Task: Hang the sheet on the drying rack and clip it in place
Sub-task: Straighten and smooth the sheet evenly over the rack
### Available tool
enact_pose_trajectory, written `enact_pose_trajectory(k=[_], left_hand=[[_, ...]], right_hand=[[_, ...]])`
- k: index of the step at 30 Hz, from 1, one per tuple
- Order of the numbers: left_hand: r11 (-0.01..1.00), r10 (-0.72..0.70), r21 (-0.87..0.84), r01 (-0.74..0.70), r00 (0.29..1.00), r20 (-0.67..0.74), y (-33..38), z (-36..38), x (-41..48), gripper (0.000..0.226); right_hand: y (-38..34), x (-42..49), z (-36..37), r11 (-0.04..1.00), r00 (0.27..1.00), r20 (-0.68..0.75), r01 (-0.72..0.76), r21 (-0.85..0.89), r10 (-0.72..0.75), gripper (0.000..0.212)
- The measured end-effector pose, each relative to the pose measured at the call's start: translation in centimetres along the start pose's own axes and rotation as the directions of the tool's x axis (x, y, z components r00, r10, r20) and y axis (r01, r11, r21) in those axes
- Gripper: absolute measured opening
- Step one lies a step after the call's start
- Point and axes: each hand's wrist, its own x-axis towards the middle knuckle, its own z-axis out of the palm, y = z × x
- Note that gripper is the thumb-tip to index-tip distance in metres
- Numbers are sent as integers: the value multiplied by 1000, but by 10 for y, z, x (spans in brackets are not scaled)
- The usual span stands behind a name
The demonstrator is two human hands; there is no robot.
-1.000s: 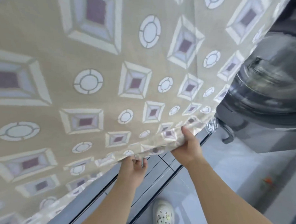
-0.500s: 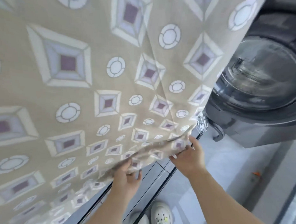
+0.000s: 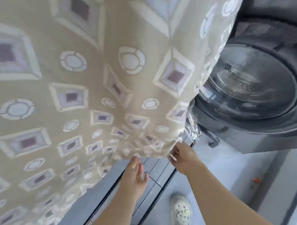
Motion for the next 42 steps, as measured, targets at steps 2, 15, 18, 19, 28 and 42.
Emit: enact_pose_trajectory(k=[2,15,18,19,28,42], left_hand=[[999,17,42,-19,999,40,-5,18,11,3],[976,206,96,-196,973,-101,7,93,27,40],[972,186,164,-168,977,-104,1,85,31,32],[979,147,150,-135,986,-74,-2,83,30,23],[966,168,206,-154,985,-49,-7,90,17,20],[978,123,168,-126,992,29,0,65,7,20]], right_hand=[[-14,8,-9,1000,999,35,26,-2,-26,16],[-75,32,-45,970,997,-78,2,244,18,8],[-58,26,-51,966,998,11,-57,251,56,8],[-56,21,-51,953,996,74,-76,293,57,13],[-74,19,-67,793,997,-53,71,606,-49,18],[-58,16,-105,878,997,-57,78,472,-58,14]])
